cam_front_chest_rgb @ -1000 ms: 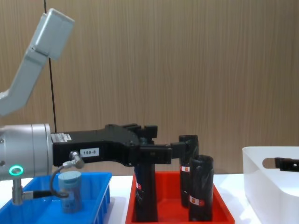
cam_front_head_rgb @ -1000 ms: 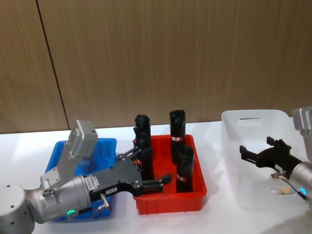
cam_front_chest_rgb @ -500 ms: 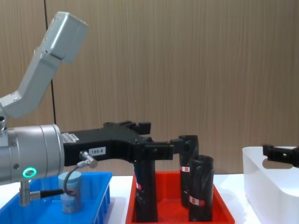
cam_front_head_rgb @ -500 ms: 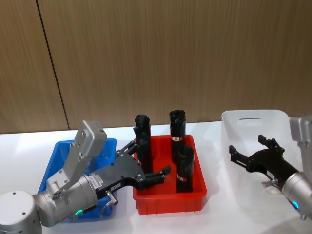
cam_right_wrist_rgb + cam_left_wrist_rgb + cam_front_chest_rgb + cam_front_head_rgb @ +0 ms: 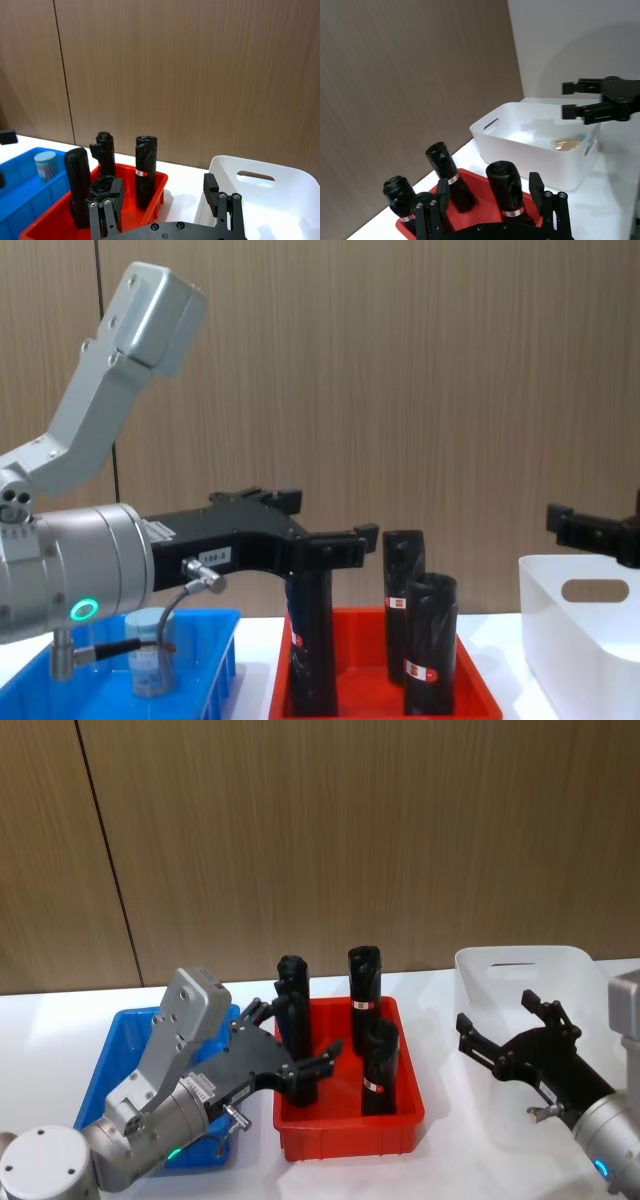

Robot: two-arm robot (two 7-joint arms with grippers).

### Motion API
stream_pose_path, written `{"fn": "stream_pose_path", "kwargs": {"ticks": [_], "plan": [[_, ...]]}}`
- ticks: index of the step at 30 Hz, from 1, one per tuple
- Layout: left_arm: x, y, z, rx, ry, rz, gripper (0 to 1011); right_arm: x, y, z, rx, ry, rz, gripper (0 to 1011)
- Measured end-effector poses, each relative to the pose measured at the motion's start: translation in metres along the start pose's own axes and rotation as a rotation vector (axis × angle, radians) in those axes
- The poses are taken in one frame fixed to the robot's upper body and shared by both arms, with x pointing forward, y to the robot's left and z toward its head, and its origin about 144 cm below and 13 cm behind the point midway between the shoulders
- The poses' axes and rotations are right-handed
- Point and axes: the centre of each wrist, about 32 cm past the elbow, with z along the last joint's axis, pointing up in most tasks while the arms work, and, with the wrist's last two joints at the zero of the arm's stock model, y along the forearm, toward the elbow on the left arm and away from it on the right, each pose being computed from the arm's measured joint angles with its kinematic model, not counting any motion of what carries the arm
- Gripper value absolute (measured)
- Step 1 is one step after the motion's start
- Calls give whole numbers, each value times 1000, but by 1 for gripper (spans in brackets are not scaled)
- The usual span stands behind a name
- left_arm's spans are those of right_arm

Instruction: Pick the cotton swabs from the blue box and place them into the white box.

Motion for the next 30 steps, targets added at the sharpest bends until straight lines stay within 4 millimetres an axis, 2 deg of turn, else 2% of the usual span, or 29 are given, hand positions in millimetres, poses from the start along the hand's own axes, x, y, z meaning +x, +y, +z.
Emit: {"fn": "stream_pose_path", "kwargs": {"ticks": [8, 30], "plan": [[-10, -1, 1, -3, -18, 81, 1004, -7, -7, 3, 27, 3, -1, 1001], [-38, -2, 6, -28, -67, 313, 1004, -8, -7, 4, 29, 3, -1, 1002]]}}
